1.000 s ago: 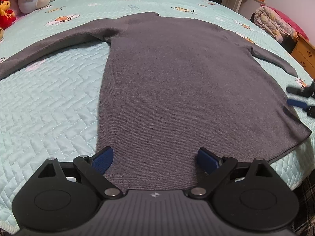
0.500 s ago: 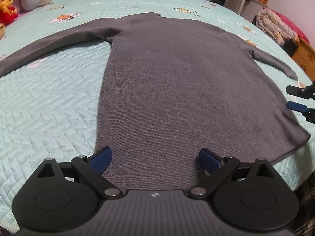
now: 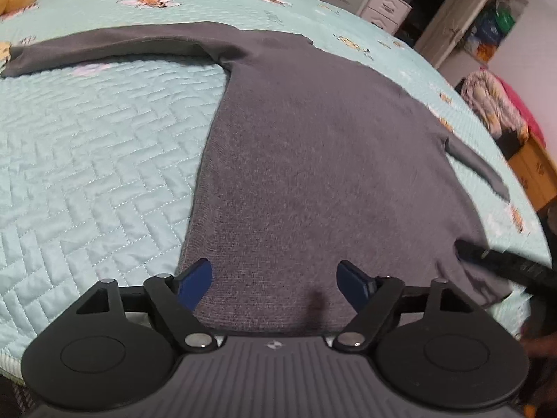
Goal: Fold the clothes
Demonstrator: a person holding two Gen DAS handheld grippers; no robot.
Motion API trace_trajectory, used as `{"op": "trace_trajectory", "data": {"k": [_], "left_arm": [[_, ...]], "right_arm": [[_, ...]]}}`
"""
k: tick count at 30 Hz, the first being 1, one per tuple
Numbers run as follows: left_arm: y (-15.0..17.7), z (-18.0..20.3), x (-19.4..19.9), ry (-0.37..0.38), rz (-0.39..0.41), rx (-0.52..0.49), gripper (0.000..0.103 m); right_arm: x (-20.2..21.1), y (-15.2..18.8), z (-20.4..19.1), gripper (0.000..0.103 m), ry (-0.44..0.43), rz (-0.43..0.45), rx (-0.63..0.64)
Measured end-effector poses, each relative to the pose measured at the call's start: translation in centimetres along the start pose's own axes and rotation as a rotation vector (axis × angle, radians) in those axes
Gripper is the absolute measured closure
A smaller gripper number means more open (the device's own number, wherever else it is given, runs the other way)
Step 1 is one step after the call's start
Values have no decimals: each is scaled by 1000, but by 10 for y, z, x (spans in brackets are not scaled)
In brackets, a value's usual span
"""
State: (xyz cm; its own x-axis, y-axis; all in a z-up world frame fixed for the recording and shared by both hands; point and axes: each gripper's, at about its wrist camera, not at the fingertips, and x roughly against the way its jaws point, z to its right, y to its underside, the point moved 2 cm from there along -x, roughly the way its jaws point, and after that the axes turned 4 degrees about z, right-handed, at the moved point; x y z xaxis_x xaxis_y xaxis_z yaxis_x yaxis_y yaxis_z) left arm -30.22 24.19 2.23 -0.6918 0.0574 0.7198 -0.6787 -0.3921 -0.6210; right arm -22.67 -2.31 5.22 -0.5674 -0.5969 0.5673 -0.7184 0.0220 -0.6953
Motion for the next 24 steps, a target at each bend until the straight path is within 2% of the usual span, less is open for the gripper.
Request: {"op": "trace_trajectory", "data": {"k": [3, 6, 9, 11, 14, 19, 22, 24], "left_arm": [[1, 3, -3, -11, -4, -30, 19], [2, 0, -4, 4, 0, -23, 16], [3, -2, -4, 16, 3, -19, 15], [3, -2, -4, 21, 4, -19, 14], [2, -2, -3, 25, 2, -21, 14], [1, -9, 2, 62, 17, 34, 14], [-1, -12, 12, 106, 41, 67, 24], [-4, -9, 17, 155, 71, 60, 25]], "right_arm": [[1, 0, -23, 57, -53, -12, 65], [-19, 22, -25, 56, -68, -134, 42], [-16, 36, -29, 55, -60, -100, 102], [-13, 34, -36, 55, -40, -123, 135], [-7, 25, -44, 54, -42, -164, 97], [10, 14, -53, 54, -74, -95, 119], [8, 5, -46, 54, -94, -75, 84], [6, 2, -38, 54, -111, -60, 47]]}}
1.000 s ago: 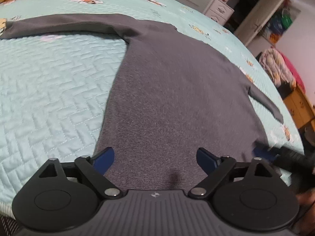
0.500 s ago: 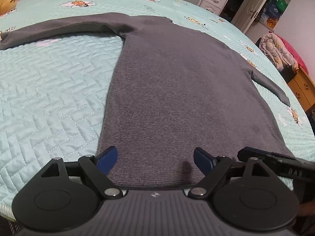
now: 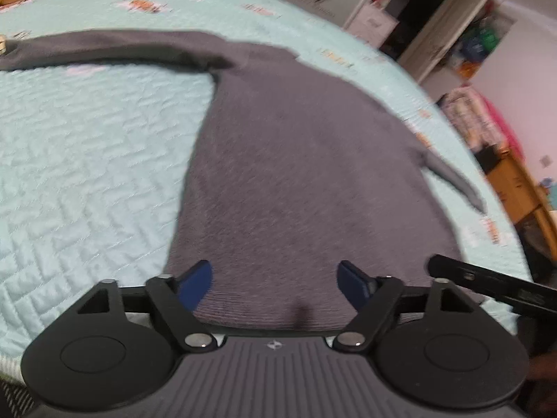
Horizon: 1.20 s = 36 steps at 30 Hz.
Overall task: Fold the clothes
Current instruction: 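Move both grippers toward the sweatshirt hem edge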
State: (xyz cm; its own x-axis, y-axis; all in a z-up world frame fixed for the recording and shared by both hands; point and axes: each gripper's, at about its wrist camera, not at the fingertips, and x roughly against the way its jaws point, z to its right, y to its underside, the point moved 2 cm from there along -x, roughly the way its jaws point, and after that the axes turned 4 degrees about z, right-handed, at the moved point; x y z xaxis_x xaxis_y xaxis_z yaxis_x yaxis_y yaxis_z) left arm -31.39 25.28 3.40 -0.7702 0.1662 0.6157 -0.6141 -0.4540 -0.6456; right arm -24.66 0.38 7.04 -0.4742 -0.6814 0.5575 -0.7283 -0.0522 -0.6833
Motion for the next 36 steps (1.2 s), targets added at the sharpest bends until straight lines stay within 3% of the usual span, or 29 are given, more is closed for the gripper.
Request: {"op": "trace_trajectory", "data": {"k": [3, 7, 11, 15, 23, 31, 34, 35, 36], "left_arm": [[-7, 3, -4, 39, 16, -1, 30], [-23, 1, -26, 79, -21, 20, 32], [-34, 11, -49, 205, -77, -6, 32], [-43, 18, -82, 270, -169, -10, 31], [-96, 8, -152, 321, -228, 61, 31], [-191, -3, -260, 311, -224, 118, 30], [-227, -4, -297, 301, -178, 110, 32], [-238, -6, -307, 289, -154, 102, 35], [-249, -8, -317, 277, -130, 95, 43]], "right_arm": [[-9, -6, 23, 54, -13, -4, -99], [-22, -8, 49, 54, -51, -37, -179], [-36, -11, 57, 53, -184, -98, -186], [-53, -25, 72, 53, -262, -138, -195], [-114, -91, 118, 53, -350, -199, -232], [-222, -190, 176, 54, -387, -148, -332], [-262, -228, 193, 59, -348, -101, -326], [-272, -238, 200, 68, -334, -84, -341], [-281, -247, 211, 87, -294, -62, -371]]}}
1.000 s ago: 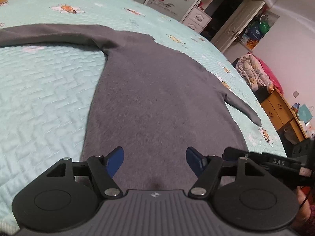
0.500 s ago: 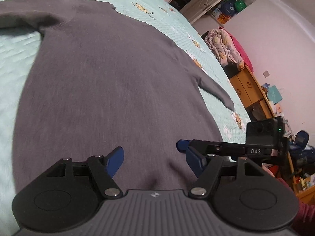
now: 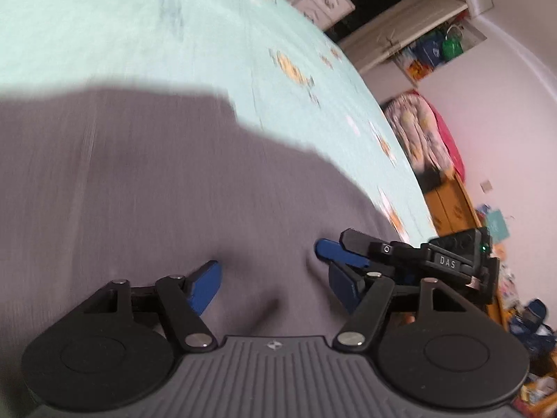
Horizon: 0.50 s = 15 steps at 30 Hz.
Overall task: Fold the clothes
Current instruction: 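Move both grippers toward the sweatshirt hem edge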
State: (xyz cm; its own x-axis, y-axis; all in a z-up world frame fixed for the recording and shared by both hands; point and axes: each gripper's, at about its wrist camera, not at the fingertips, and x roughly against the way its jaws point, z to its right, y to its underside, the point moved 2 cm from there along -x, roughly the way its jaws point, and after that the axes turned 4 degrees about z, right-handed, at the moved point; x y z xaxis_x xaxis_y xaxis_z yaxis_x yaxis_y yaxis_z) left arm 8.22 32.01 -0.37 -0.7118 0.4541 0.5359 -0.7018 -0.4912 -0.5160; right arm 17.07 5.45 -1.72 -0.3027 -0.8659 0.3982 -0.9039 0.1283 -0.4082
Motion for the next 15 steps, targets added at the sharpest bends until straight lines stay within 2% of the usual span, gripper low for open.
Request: {"op": "trace_trajectory", "data": {"k": [2, 3, 4, 7, 9, 10, 11, 12, 13, 14, 15], "left_arm": [[-21, -11, -11, -10, 41, 45, 49], [-31, -17, -15, -18, 72, 63, 56], [-36, -23, -17, -28, 102, 85, 68], [-43, -42, -21, -57, 189, 155, 88], [-40, -50, -20, -69, 214, 196, 97], [-37, -50, -15, -74, 226, 205, 97], [-33, -48, -9, -80, 239, 212, 97], [-30, -43, 0, -93, 251, 209, 95], [-27, -37, 13, -99, 259, 197, 83], [-24, -32, 27, -102, 264, 185, 72], [-19, -26, 46, -82, 271, 167, 55]], "right_arm": [[-10, -25, 18, 103, 63, 67, -54], [-13, -34, 27, 103, 71, 104, -73], [-14, -40, 33, 103, 67, 138, -78], [-15, -49, 38, 103, 77, 202, -87], [-14, -48, 32, 103, 105, 226, -54], [-11, -46, 29, 103, 117, 244, -42], [-3, -44, 26, 99, 124, 276, -35], [9, -39, 23, 85, 124, 314, -24], [21, -31, 17, 77, 121, 336, -12], [32, -23, 12, 61, 114, 351, 3], [41, -14, 4, 57, 99, 333, 34]]}}
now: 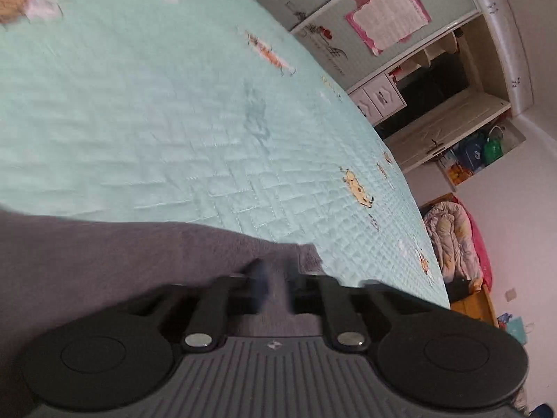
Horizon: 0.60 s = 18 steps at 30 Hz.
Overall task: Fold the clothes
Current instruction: 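Move both grippers toward the sweatshirt hem edge, then close both grippers on the grey sweatshirt hem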
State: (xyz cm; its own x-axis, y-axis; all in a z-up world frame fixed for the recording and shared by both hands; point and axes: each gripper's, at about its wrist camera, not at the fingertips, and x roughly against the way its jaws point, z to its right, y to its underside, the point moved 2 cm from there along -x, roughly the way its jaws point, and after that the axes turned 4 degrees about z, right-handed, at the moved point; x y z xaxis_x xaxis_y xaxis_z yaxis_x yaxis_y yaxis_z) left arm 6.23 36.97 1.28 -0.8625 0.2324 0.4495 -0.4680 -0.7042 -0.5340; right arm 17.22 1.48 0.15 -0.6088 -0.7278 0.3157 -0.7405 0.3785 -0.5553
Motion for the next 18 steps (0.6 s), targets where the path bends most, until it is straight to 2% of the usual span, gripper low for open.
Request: {"op": "trace_trajectory", "data": {"k": [3, 4, 6, 7, 9, 11, 12, 13, 15, 16, 18], "left_arm": [[0, 1, 62, 91, 33, 0, 47], [0, -2, 79, 110, 48, 11, 41], [1, -8, 92, 97, 55, 17, 31], [4, -12, 88, 72, 27, 8, 31], [10, -24, 74, 6, -20, -6, 32], [12, -39, 52, -77, -34, -6, 47], [7, -47, 50, -100, -12, 4, 60], [0, -54, 50, -117, 19, 16, 66], [-12, -61, 58, -137, 62, 64, 66], [-16, -59, 65, -133, 76, 58, 60], [-15, -48, 84, -112, 62, -23, 55]], "right_arm": [[43, 23, -18, 57, -40, -76, 128], [55, 30, -20, 57, -48, -100, 158], [70, 41, -14, 57, -10, -163, 167], [75, 45, -9, 57, 19, -187, 162], [80, 41, 4, 59, 49, -161, 130], [81, 27, 16, 58, 102, -96, 95], [80, 18, 23, 58, 149, -48, 81], [79, 10, 27, 58, 184, -11, 69], [80, 16, 16, 56, 149, -21, 68], [81, 18, 11, 56, 131, -26, 68], [82, 26, 0, 56, 93, -45, 70]]}}
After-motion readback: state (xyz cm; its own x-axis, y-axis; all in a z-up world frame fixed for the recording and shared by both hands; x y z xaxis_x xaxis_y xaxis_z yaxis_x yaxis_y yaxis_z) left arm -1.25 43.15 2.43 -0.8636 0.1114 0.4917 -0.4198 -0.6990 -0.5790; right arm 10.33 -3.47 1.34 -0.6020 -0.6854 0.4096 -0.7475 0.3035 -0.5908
